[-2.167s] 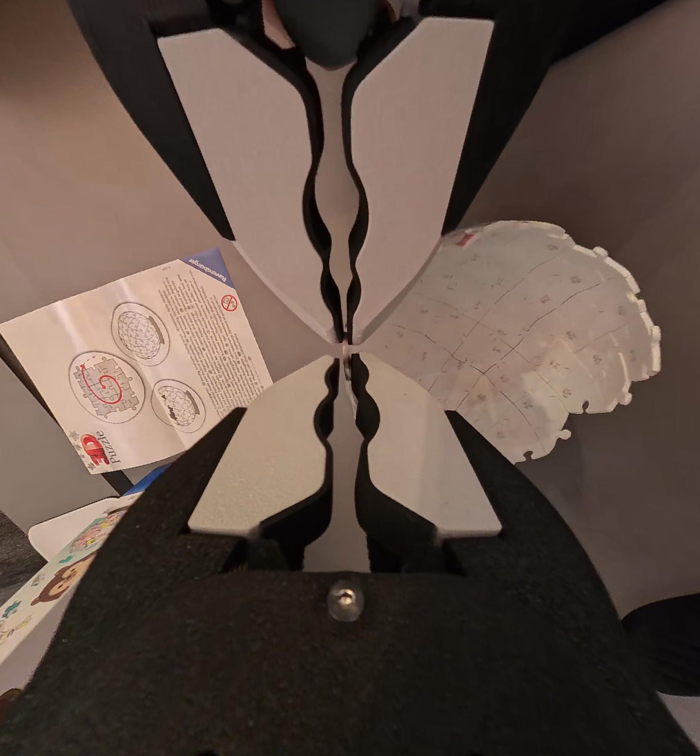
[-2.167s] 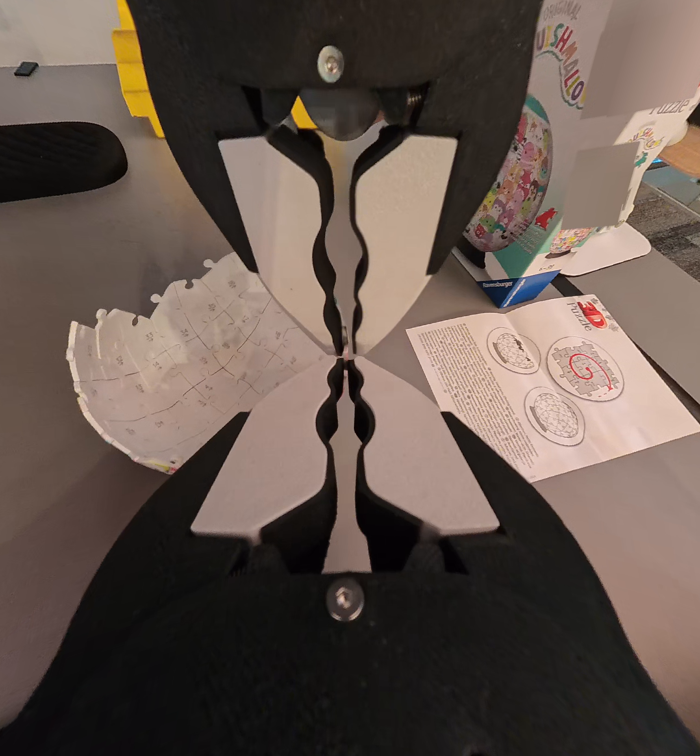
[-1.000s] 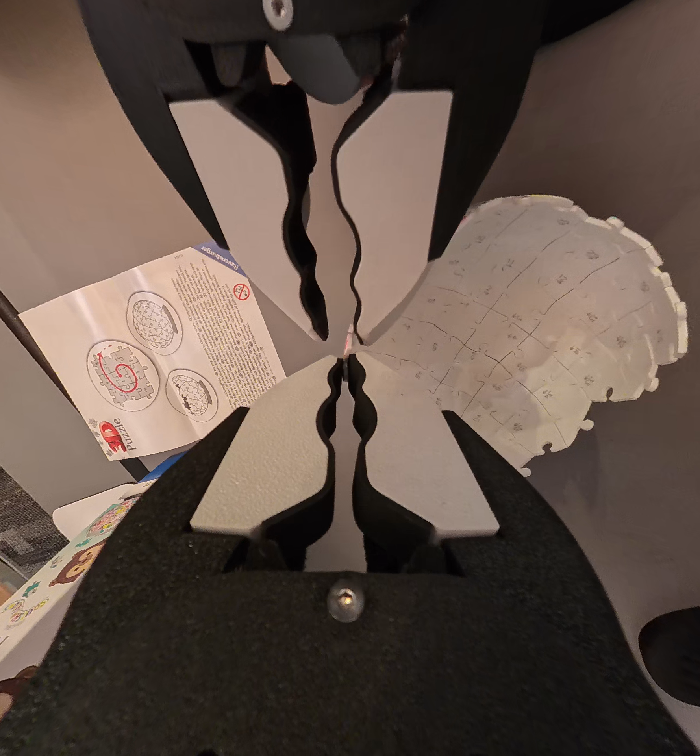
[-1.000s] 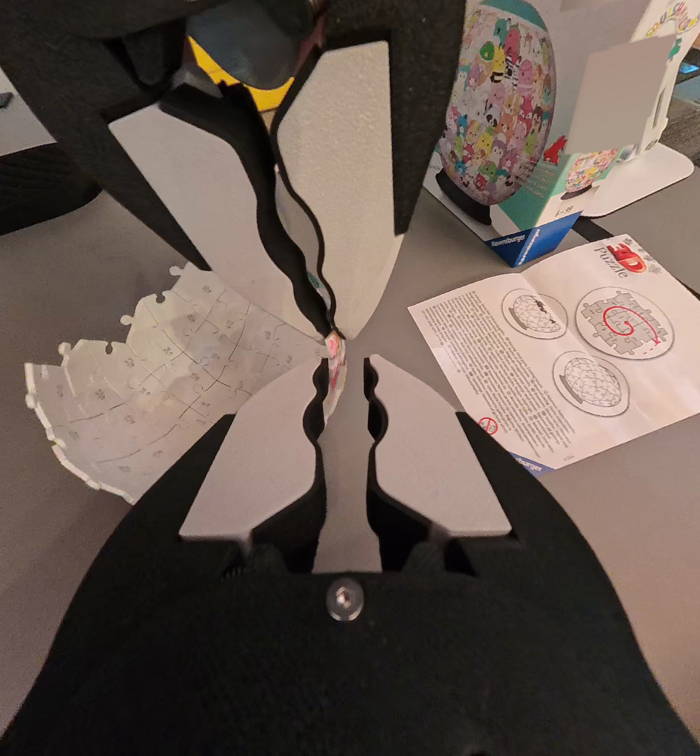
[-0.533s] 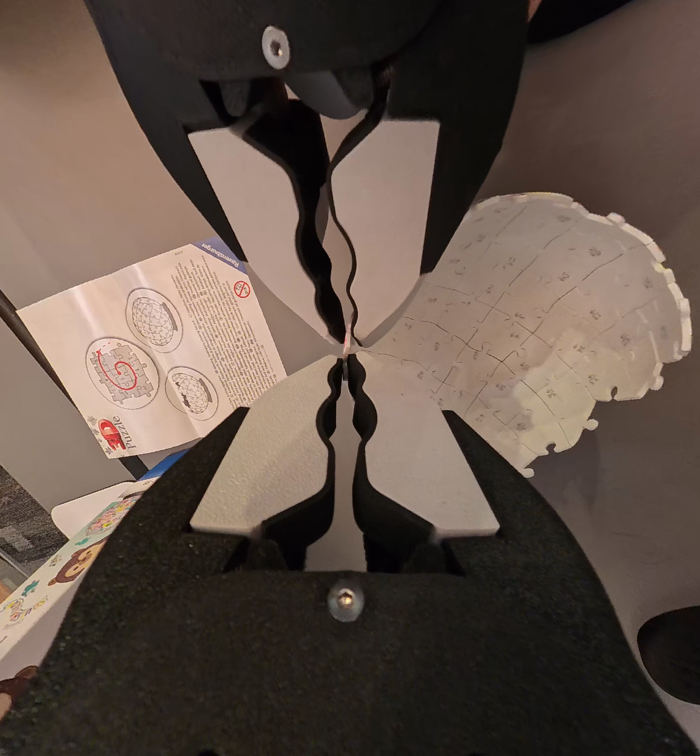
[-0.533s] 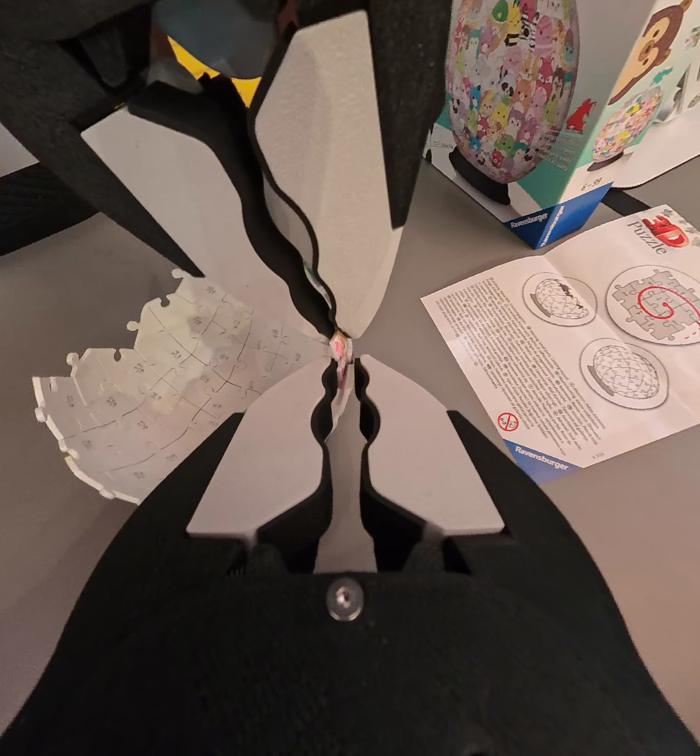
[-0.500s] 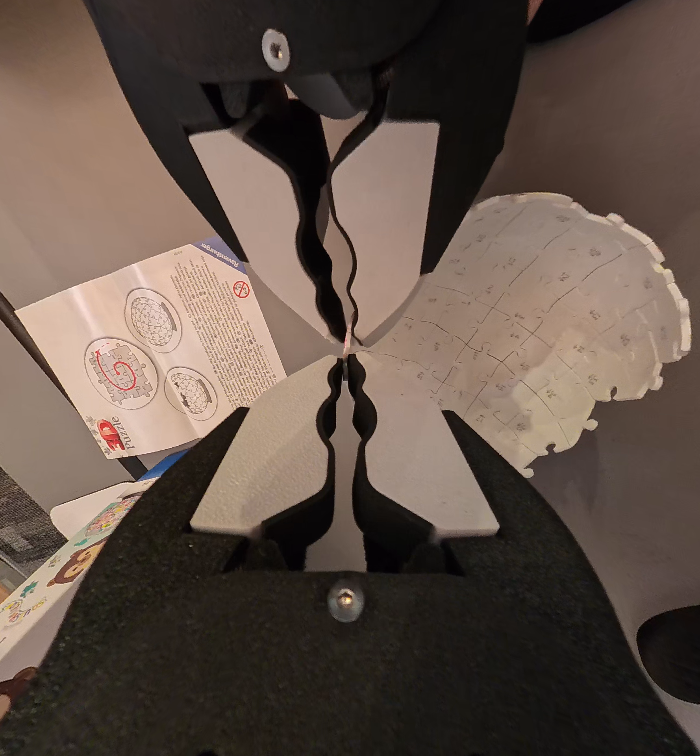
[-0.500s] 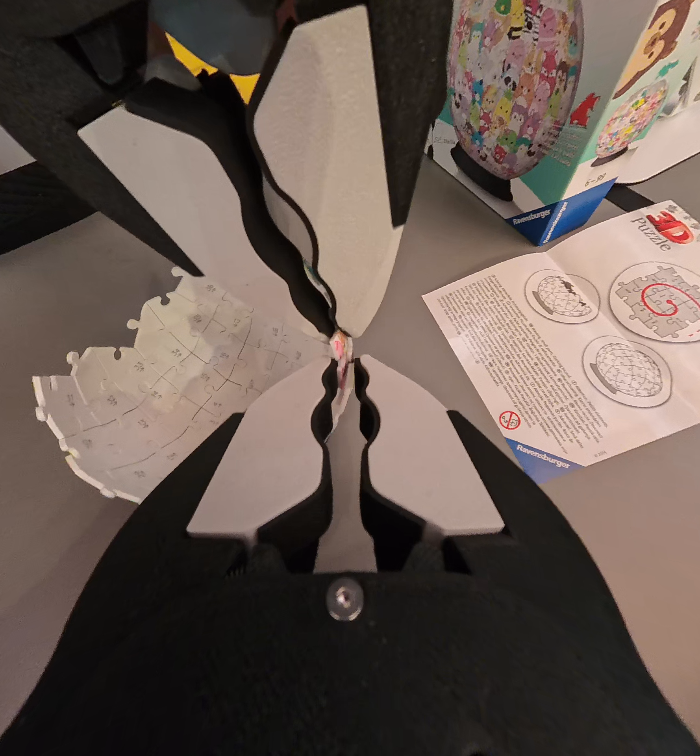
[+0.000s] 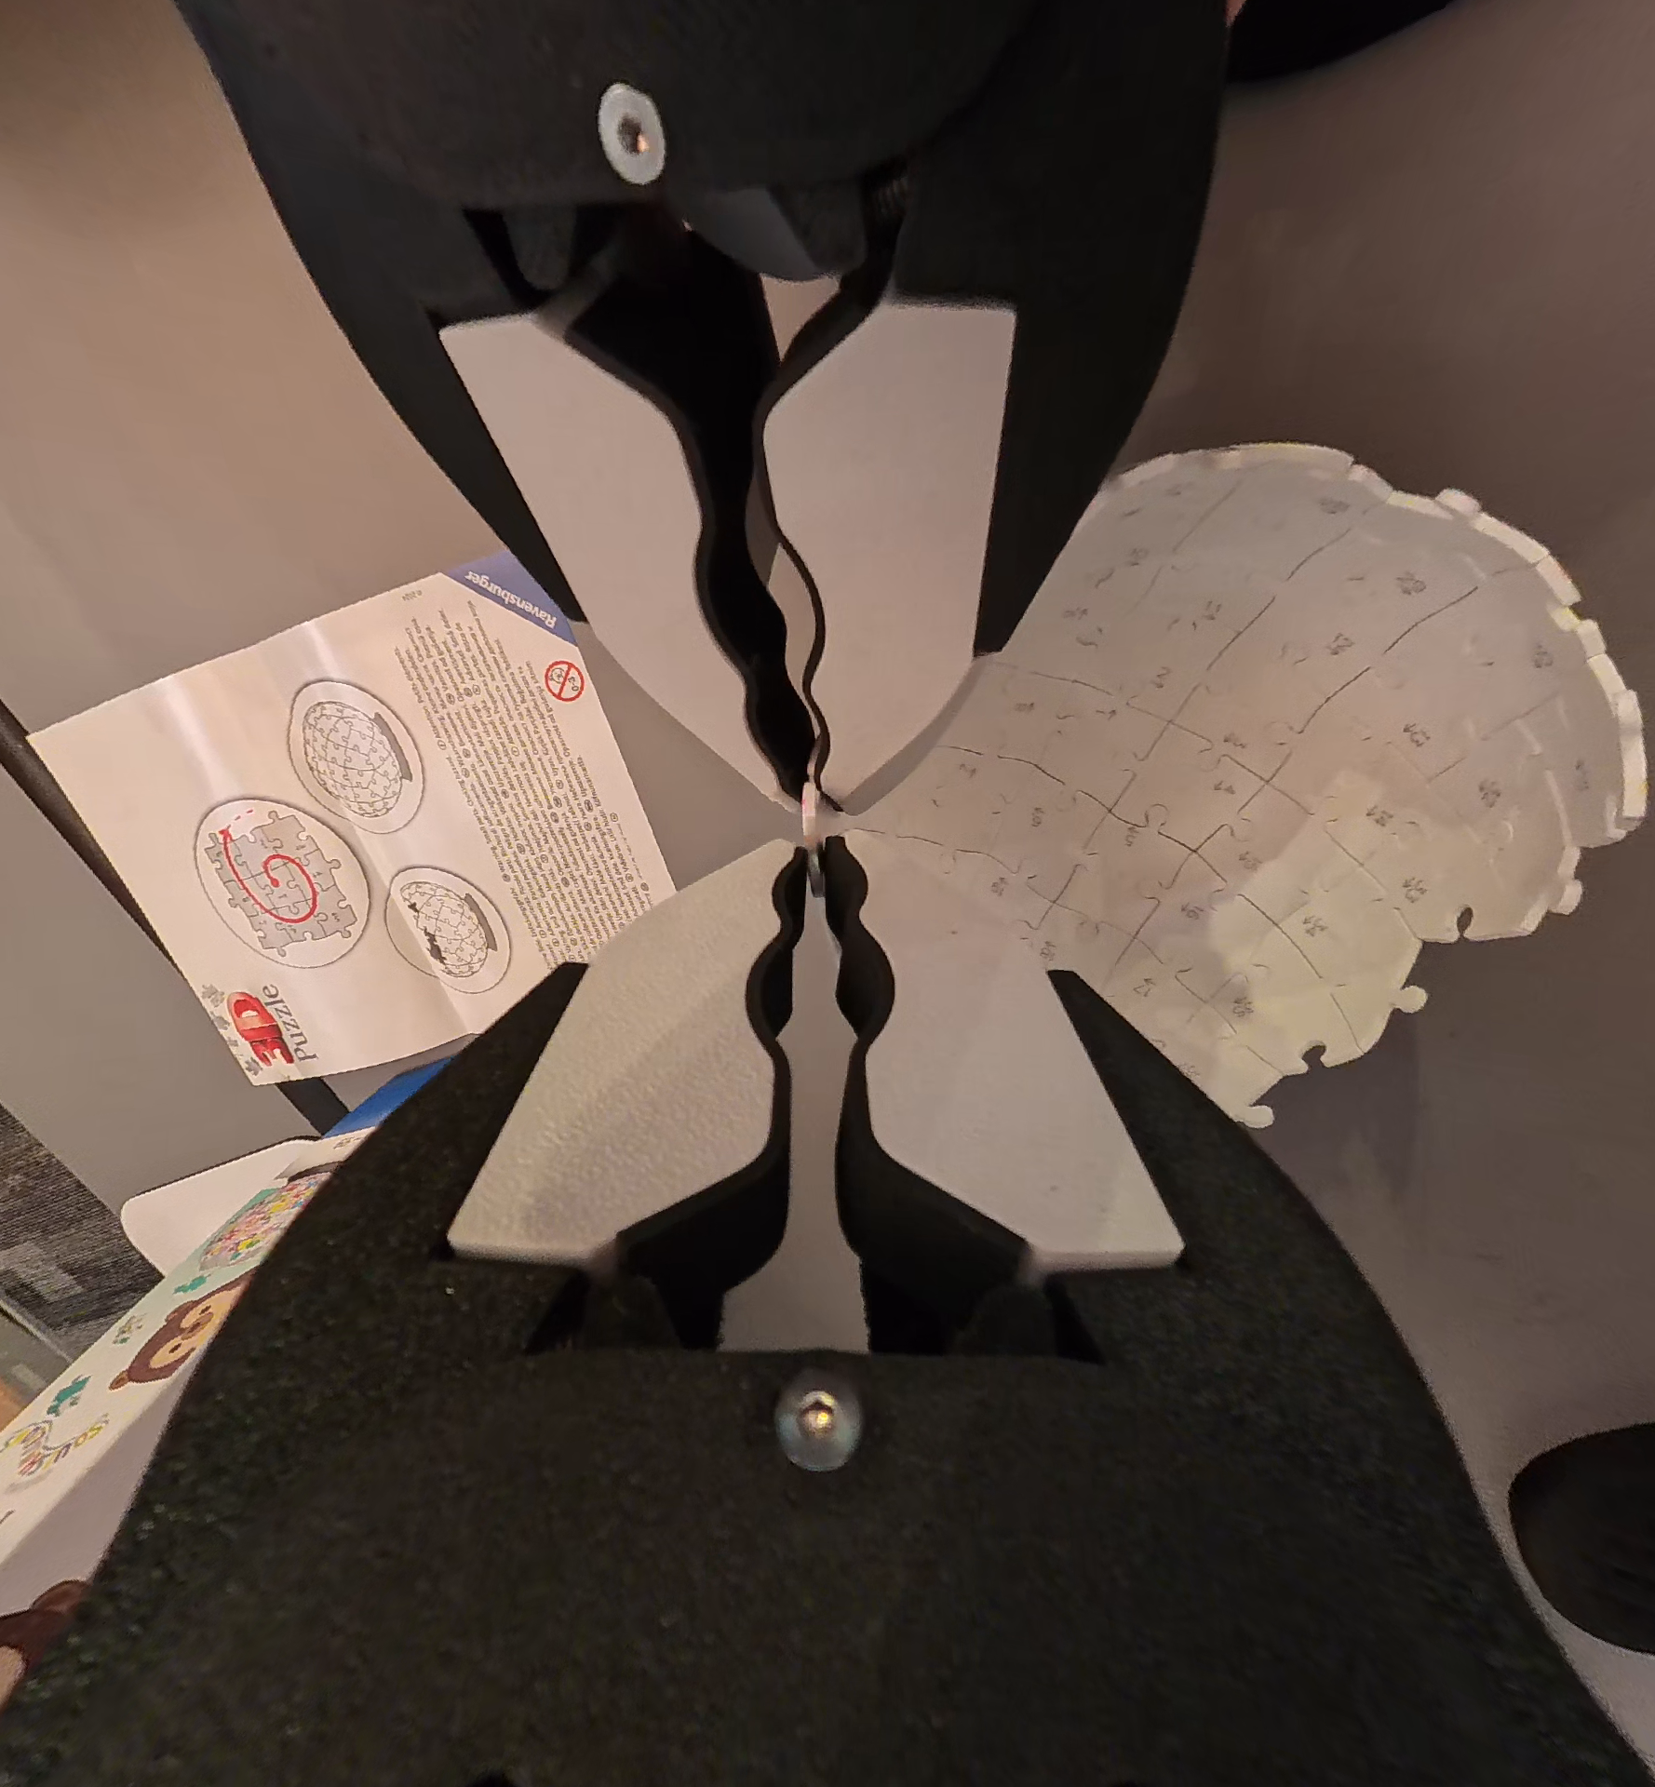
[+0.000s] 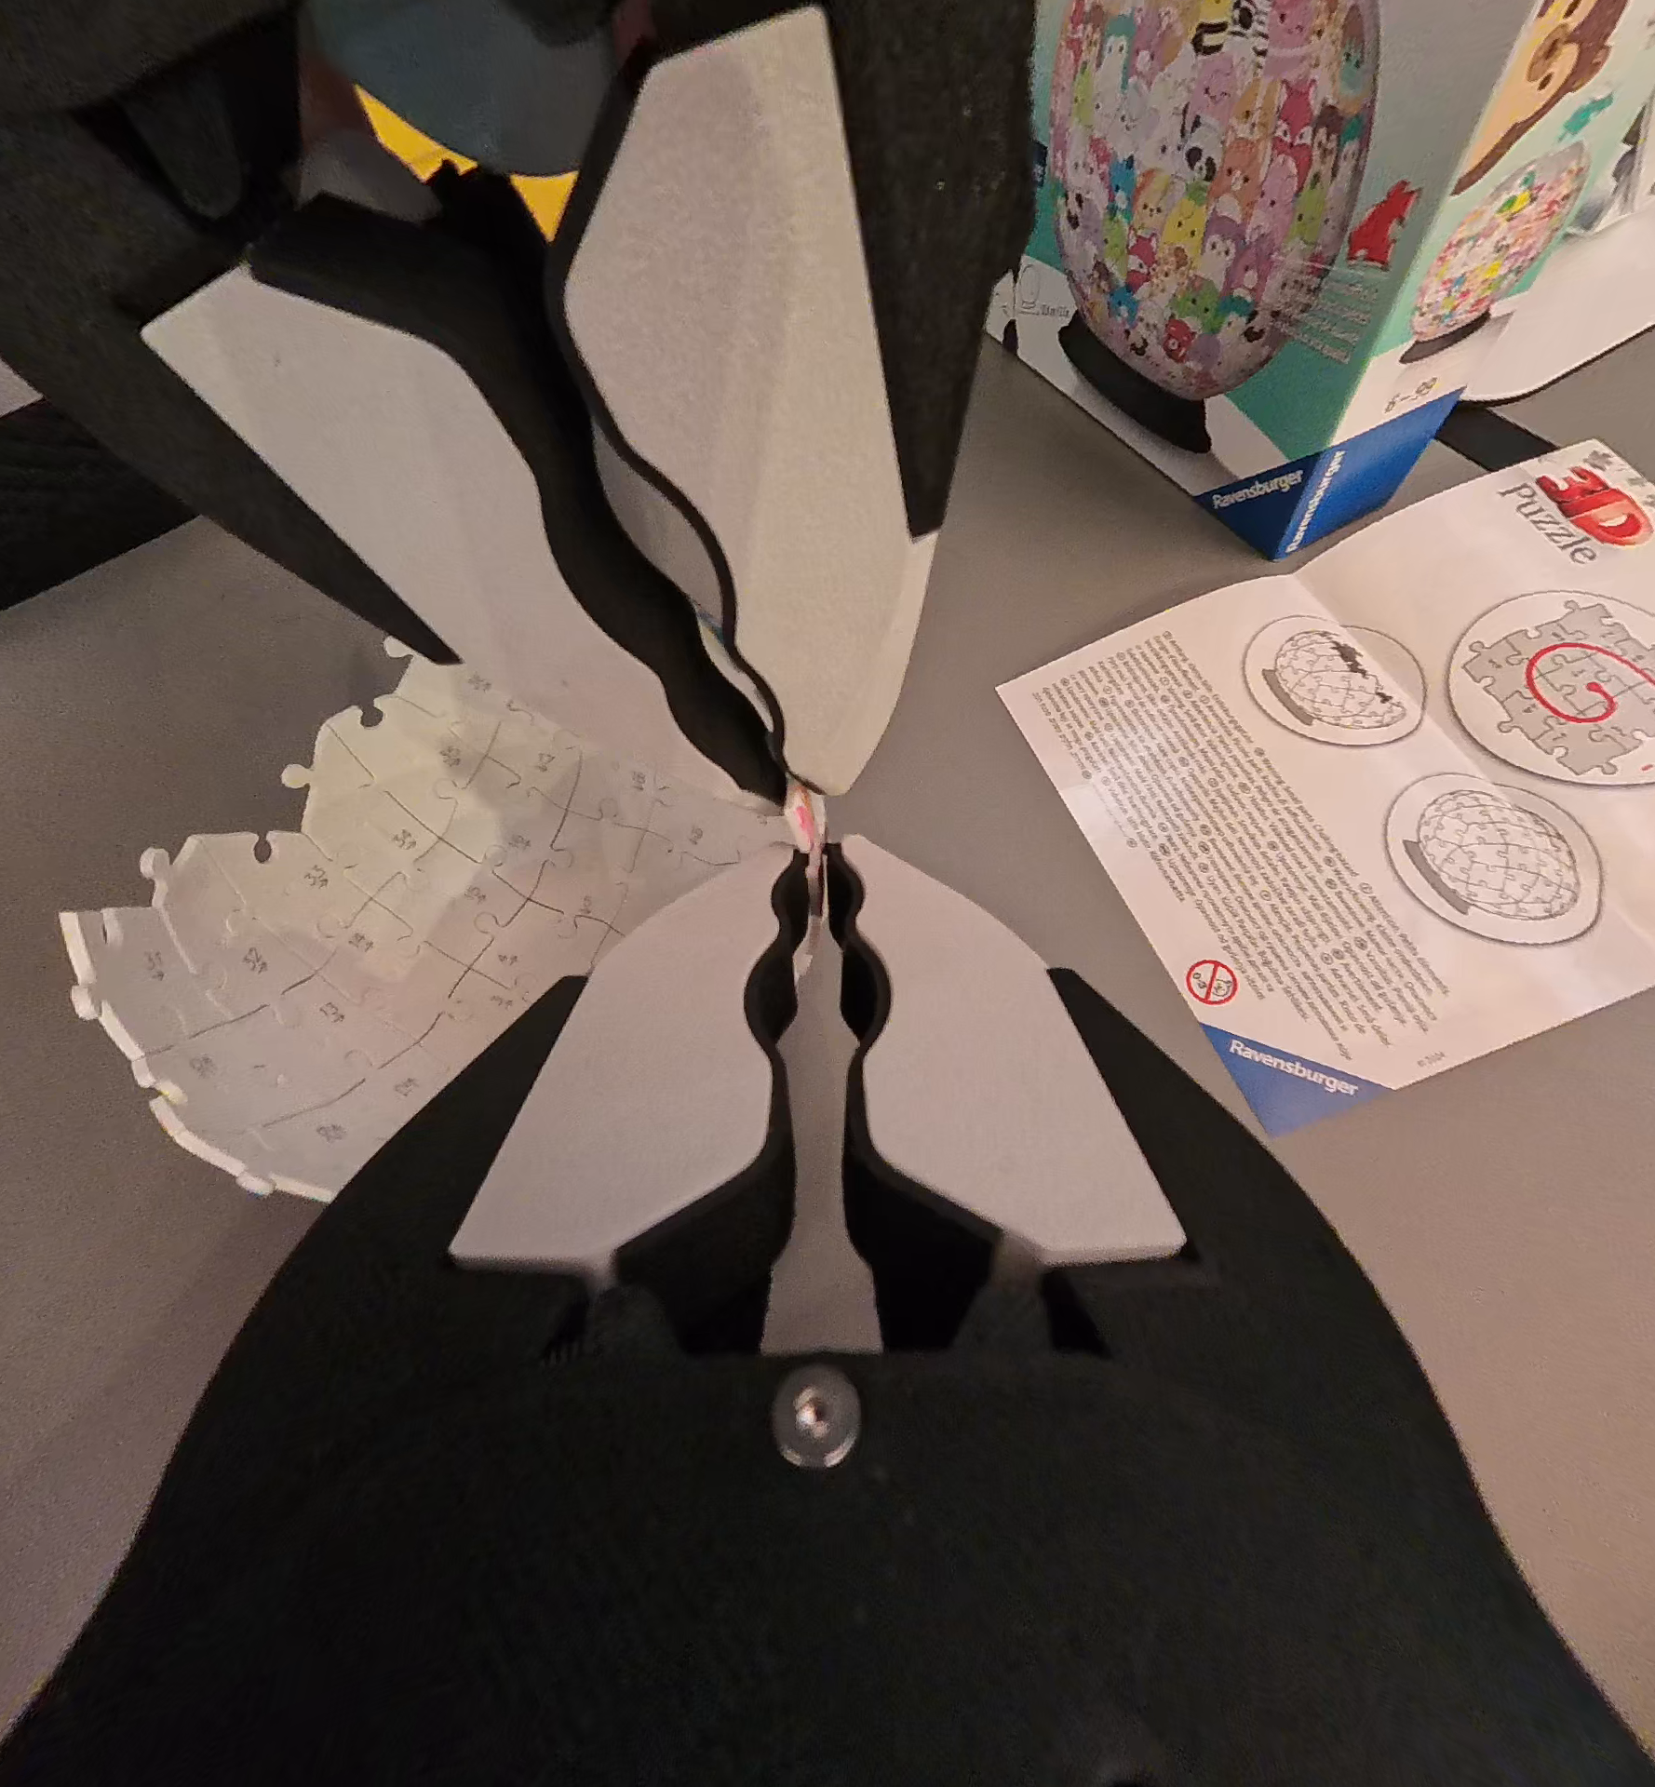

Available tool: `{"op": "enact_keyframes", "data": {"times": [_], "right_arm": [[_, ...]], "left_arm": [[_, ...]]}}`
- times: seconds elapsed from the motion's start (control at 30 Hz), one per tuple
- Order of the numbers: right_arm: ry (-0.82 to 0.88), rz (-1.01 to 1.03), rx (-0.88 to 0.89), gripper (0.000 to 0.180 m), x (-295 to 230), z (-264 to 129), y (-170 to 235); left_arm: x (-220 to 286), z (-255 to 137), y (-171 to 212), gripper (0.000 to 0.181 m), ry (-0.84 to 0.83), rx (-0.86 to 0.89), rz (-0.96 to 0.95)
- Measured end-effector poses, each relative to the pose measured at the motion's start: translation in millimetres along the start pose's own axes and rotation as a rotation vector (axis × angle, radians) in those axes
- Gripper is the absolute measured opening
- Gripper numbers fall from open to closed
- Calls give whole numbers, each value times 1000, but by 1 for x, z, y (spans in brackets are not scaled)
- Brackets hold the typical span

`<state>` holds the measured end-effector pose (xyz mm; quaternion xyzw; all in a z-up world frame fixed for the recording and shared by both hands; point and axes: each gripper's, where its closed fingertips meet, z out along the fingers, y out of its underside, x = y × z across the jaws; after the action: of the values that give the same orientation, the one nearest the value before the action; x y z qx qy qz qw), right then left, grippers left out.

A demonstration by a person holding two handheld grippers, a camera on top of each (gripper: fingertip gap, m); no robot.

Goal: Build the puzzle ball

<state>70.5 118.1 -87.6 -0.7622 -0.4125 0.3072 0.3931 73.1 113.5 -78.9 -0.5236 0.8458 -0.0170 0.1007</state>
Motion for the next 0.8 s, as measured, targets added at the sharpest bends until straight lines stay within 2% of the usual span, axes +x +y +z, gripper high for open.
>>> {"op": "enact_keyframes", "data": {"times": [0.33, 0.4, 0.57, 0.8], "right_arm": [[2, 21, 12, 5, 1, 1, 0], [6, 22, 15, 4, 1, 2, 0], [8, 33, 13, 4, 2, 2, 1], [13, 46, 15, 4, 4, 2, 1]], "left_arm": [[-2, 0, 2, 4, -15, -9, -3], [-8, -2, 3, 17, -53, -25, -13], [-12, -2, 13, 28, -55, -62, -42], [-5, 4, 9, 11, -35, -65, -23]]}}
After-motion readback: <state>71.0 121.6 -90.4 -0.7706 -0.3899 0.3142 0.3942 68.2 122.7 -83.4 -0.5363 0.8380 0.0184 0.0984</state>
